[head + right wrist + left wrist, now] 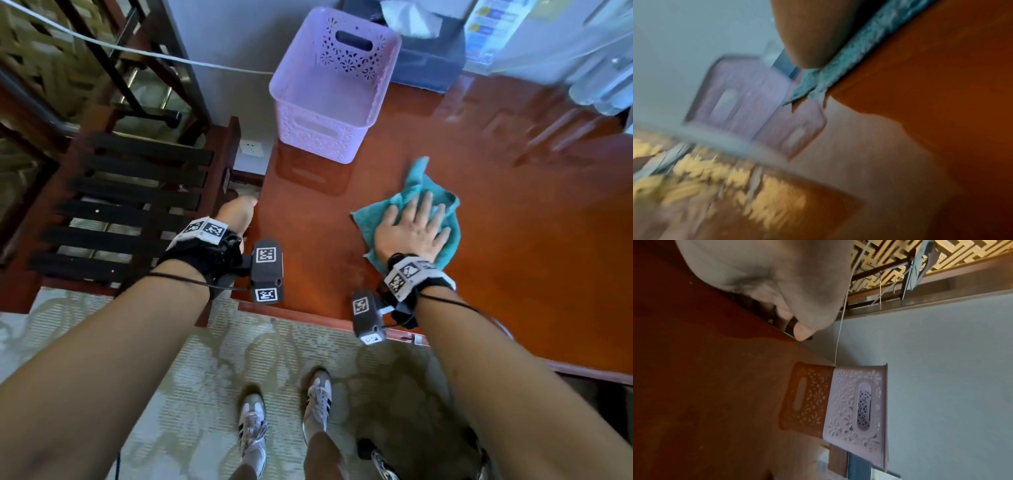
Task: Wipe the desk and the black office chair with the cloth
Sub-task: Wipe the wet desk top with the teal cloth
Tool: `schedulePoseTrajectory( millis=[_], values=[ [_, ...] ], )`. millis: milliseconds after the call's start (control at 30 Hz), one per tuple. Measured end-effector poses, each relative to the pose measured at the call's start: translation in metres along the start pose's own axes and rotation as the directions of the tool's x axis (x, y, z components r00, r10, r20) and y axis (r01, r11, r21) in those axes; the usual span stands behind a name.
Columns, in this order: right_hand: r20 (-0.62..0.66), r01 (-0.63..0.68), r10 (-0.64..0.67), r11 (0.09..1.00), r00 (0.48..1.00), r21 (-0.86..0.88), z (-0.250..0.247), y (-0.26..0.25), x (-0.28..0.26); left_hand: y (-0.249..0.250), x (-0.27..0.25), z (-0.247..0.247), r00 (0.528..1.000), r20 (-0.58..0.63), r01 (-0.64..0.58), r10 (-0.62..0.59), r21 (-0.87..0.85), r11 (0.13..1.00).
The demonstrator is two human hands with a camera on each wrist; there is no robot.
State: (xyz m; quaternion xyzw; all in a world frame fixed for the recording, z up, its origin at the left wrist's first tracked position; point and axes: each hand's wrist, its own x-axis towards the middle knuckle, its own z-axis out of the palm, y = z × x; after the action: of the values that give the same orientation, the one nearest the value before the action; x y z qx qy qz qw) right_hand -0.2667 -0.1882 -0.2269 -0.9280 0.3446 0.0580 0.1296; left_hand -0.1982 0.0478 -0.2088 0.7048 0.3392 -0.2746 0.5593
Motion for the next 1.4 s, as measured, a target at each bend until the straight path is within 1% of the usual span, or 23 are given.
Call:
schedulePoseTrajectory(
  millis=[67, 100, 133, 200, 300, 367, 400, 433, 467, 500, 567, 633, 700, 767, 800, 867, 933, 1000, 1033, 1100, 1200, 1300, 1400],
  values=[
    [-0.003, 0.239, -0.239, 0.970, 0.971, -0.044, 0.019, -0.031, -0.039, -0.002, -0.005, -0.005, 0.996, 0.083, -0.013, 0.014, -0.014, 1.000],
    [0.023, 0.368, -0.367, 0.929, 0.930, -0.049, 0.027, -0.044, -0.059, -0.003, -0.007, -0.006, 0.991, 0.135, -0.018, 0.022, -0.027, 0.999],
    [0.065, 0.485, -0.482, 0.874, 0.874, -0.042, 0.032, -0.056, -0.078, -0.003, -0.009, -0.007, 0.985, 0.169, -0.030, 0.035, -0.031, 0.999],
    [0.146, 0.653, -0.644, 0.757, 0.751, -0.022, 0.037, -0.069, -0.107, -0.006, -0.017, -0.009, 0.976, 0.200, -0.081, 0.082, -0.011, 0.997],
    [0.219, 0.793, -0.767, 0.606, 0.603, -0.061, 0.036, -0.063, -0.121, -0.018, -0.010, -0.015, 0.972, 0.232, -0.049, 0.046, 0.009, 0.999],
    [0.235, 0.841, -0.811, 0.536, 0.535, -0.067, 0.035, -0.050, -0.122, -0.018, -0.010, -0.014, 0.975, 0.221, -0.021, 0.017, 0.017, 1.000],
    [0.233, 0.851, -0.822, 0.523, 0.520, -0.054, 0.034, -0.042, -0.123, -0.017, -0.007, -0.012, 0.980, 0.199, -0.035, 0.026, 0.040, 0.999],
    [0.229, 0.848, -0.822, 0.528, 0.522, -0.040, 0.033, -0.032, -0.123, -0.015, -0.008, -0.008, 0.985, 0.159, -0.085, 0.070, 0.094, 0.992],
    [0.217, 0.831, -0.808, 0.556, 0.549, -0.031, 0.031, -0.021, -0.123, -0.013, -0.008, -0.002, 0.985, 0.112, -0.146, 0.128, 0.177, 0.973],
    [0.200, 0.796, -0.776, 0.605, 0.598, -0.031, 0.029, -0.009, -0.122, -0.012, -0.012, 0.006, 0.984, 0.072, -0.175, 0.162, 0.253, 0.952],
    [0.160, 0.663, -0.650, 0.748, 0.743, -0.042, 0.022, 0.020, -0.115, -0.010, -0.021, 0.027, 0.978, -0.062, -0.159, 0.201, 0.408, 0.899],
    [0.090, 0.465, -0.460, 0.884, 0.883, -0.043, 0.012, 0.053, -0.099, -0.010, -0.032, 0.045, 0.943, -0.228, -0.080, 0.243, 0.552, 0.830],
    [0.059, 0.266, -0.263, 0.963, 0.963, -0.049, 0.000, 0.088, -0.080, -0.015, -0.037, 0.059, 0.898, -0.201, -0.149, 0.392, 0.698, 0.700],
    [0.084, 0.123, -0.118, 0.991, 0.989, -0.049, -0.012, 0.117, -0.062, -0.018, -0.038, 0.068, 0.852, -0.105, -0.249, 0.513, 0.781, 0.572],
    [0.094, 0.077, -0.073, 0.996, 0.993, -0.046, -0.017, 0.127, -0.054, -0.017, -0.039, 0.072, 0.834, -0.077, -0.280, 0.546, 0.794, 0.539],
    [0.099, 0.022, -0.018, 0.999, 0.995, -0.037, -0.022, 0.136, -0.039, -0.009, -0.034, 0.080, 0.824, -0.085, -0.297, 0.560, 0.777, 0.555],
    [0.097, -0.012, 0.015, 0.999, 0.995, -0.033, -0.024, 0.133, -0.024, 0.002, -0.029, 0.084, 0.839, -0.154, -0.261, 0.522, 0.727, 0.635],
    [0.106, 0.005, 0.000, 0.999, 0.994, -0.045, -0.025, 0.123, -0.010, 0.014, -0.023, 0.085, 0.848, -0.245, -0.214, 0.471, 0.655, 0.725],
    [0.117, 0.050, -0.043, 0.997, 0.992, -0.052, -0.025, 0.117, -0.004, 0.020, -0.021, 0.087, 0.843, -0.291, -0.199, 0.452, 0.612, 0.766],
    [0.151, 0.223, -0.211, 0.972, 0.966, -0.071, -0.026, 0.099, 0.008, 0.032, -0.016, 0.095, 0.829, -0.362, -0.191, 0.427, 0.534, 0.824],
    [0.226, 0.496, -0.473, 0.866, 0.852, -0.059, -0.025, 0.065, 0.027, 0.050, -0.010, 0.103, 0.833, -0.376, -0.225, 0.406, 0.441, 0.869],
    [0.253, 0.623, -0.597, 0.782, 0.761, -0.030, -0.023, 0.034, 0.053, 0.067, -0.001, 0.102, 0.813, -0.369, -0.298, 0.450, 0.401, 0.866],
    [0.250, 0.688, -0.663, 0.725, 0.706, -0.022, -0.020, 0.009, 0.076, 0.076, 0.010, 0.096, 0.782, -0.308, -0.430, 0.542, 0.361, 0.827]
  ],
)
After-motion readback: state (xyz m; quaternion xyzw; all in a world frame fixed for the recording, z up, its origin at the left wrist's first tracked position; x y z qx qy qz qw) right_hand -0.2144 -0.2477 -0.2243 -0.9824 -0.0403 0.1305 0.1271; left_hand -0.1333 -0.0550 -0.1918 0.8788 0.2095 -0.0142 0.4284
